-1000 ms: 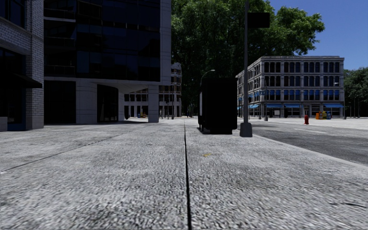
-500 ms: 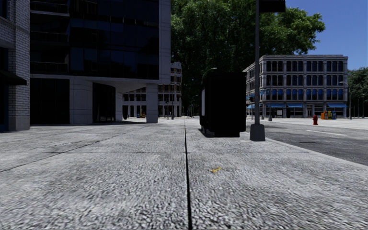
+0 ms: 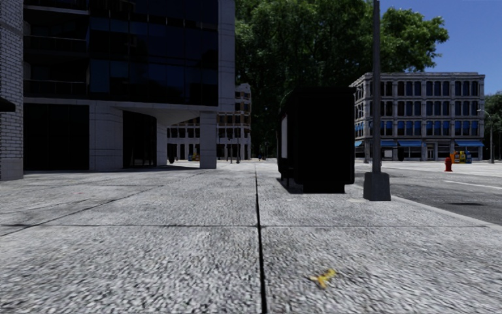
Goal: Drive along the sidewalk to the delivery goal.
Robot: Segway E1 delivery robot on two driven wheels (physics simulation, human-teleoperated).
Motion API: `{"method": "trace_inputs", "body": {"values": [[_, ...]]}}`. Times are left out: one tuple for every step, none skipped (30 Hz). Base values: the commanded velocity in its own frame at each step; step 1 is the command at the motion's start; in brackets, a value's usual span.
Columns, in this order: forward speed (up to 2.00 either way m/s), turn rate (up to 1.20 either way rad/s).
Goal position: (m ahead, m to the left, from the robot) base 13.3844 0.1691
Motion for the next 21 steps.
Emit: {"method": "trace_inputs", "body": {"values": [[2.00,0.22],[2.00,0.22],[2.00,0.22],[2.00,0.22],[2.00,0.22],[2.00,0.22],[2.00,0.22],[2.00,0.22],[2.00,0.22],[2.00,0.22],[2.00,0.22],[2.00,0.22],[2.00,0.11],[2.00,0.00],[2.00,0.00],[2.00,0.00],[2.00,0.00],[2.00,0.00],[2.00,0.00],[2.00,0.00],[2.00,0.00]]}}
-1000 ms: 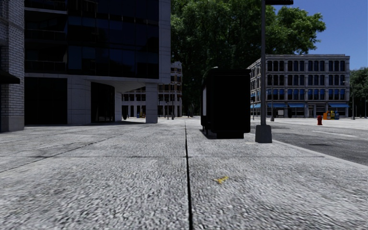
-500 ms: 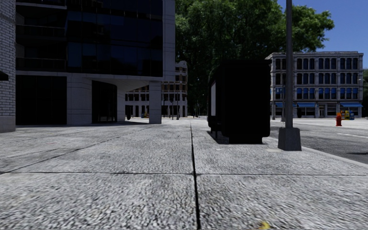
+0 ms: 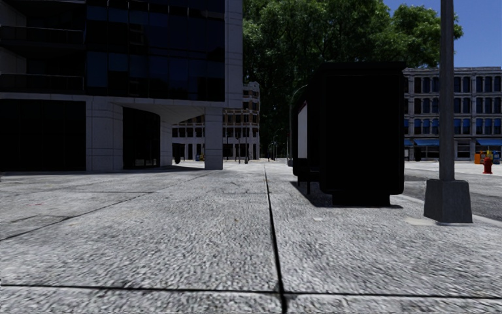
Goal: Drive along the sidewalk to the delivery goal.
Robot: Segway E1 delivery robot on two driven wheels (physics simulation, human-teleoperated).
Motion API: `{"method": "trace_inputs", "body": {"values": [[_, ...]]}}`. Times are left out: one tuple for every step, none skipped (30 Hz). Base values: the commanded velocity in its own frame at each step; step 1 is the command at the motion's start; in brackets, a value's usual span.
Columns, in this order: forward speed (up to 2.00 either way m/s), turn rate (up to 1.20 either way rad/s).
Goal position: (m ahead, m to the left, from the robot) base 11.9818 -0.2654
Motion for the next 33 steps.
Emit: {"method": "trace_inputs", "body": {"values": [[2.00,0.00],[2.00,0.00],[2.00,0.00],[2.00,0.00],[2.00,0.00],[2.00,0.00],[2.00,0.00],[2.00,0.00],[2.00,0.00],[2.00,0.00],[2.00,0.00],[2.00,0.00],[2.00,0.00],[2.00,0.00],[2.00,0.00],[2.00,0.00],[2.00,0.00],[2.00,0.00],[2.00,0.00],[2.00,0.00],[2.00,0.00],[2.00,0.00],[2.00,0.00],[2.00,0.00],[2.00,0.00],[2.00,0.00],[2.00,0.00],[2.00,0.00],[2.00,0.00],[2.00,0.00],[2.00,0.00],[2.00,0.00],[2.00,0.00]]}}
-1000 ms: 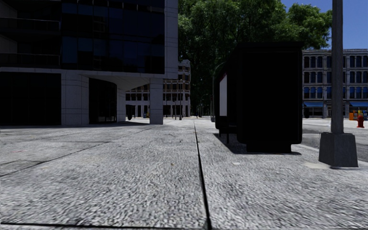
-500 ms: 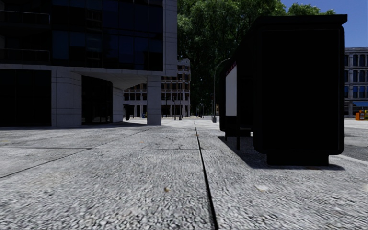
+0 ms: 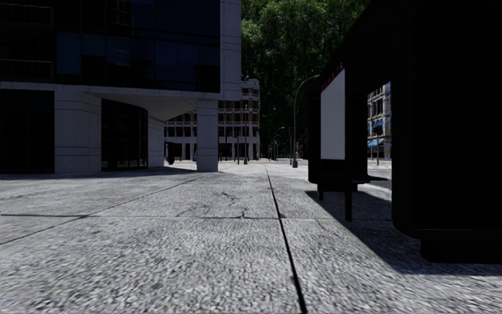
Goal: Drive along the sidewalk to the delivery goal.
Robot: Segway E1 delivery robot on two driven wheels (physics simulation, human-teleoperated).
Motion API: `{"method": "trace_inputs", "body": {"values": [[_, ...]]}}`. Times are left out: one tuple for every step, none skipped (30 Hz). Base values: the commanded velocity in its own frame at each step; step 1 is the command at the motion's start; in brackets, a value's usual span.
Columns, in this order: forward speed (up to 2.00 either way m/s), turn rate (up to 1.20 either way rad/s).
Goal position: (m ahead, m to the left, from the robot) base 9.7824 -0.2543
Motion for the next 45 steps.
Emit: {"method": "trace_inputs", "body": {"values": [[2.00,0.00],[2.00,0.00],[2.00,0.00],[2.00,0.00],[2.00,0.00],[2.00,0.00],[2.00,0.00],[2.00,0.00],[2.00,0.00],[2.00,0.00],[2.00,0.00],[2.00,0.00],[2.00,0.00],[2.00,0.00],[2.00,0.00],[2.00,0.00],[2.00,0.00],[2.00,0.00],[2.00,0.00],[2.00,0.00],[2.00,0.00],[2.00,0.00],[2.00,0.00],[2.00,0.00],[2.00,0.00],[2.00,0.00],[2.00,0.00],[2.00,0.00],[2.00,0.00],[2.00,0.00],[2.00,0.00],[2.00,0.00],[2.00,0.00],[2.00,0.00],[2.00,0.00],[2.00,0.00],[2.00,0.00],[2.00,0.00],[2.00,0.00],[2.00,0.00],[2.00,0.00],[2.00,0.00],[2.00,0.00],[2.00,0.00],[2.00,0.00]]}}
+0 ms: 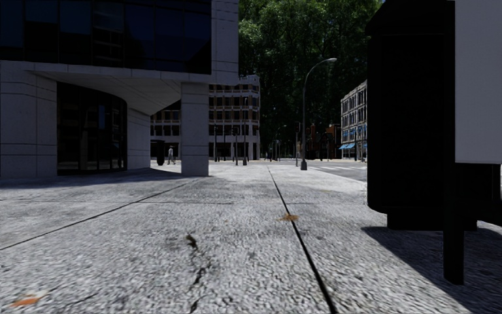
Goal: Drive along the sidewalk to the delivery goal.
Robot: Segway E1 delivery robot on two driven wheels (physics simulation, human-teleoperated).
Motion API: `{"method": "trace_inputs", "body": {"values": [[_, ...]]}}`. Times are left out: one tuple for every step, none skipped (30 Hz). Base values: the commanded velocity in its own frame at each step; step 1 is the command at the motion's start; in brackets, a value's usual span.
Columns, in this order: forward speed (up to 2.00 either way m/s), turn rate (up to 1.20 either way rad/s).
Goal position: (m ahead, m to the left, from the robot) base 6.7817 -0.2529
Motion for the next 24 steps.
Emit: {"method": "trace_inputs", "body": {"values": [[2.00,0.00],[2.00,-0.03],[2.00,-0.04],[2.00,-0.04],[2.00,-0.05],[2.00,-0.08],[2.00,-0.11],[2.00,-0.14],[2.00,-0.14],[2.00,-0.17],[2.00,-0.19],[2.00,-0.19],[2.00,-0.19],[2.00,-0.19],[2.00,-0.19],[2.00,-0.19],[2.00,-0.19],[2.00,-0.19],[2.00,-0.19],[2.00,-0.19],[2.00,-0.19],[2.00,-0.19],[2.00,-0.19],[2.00,-0.20]]}}
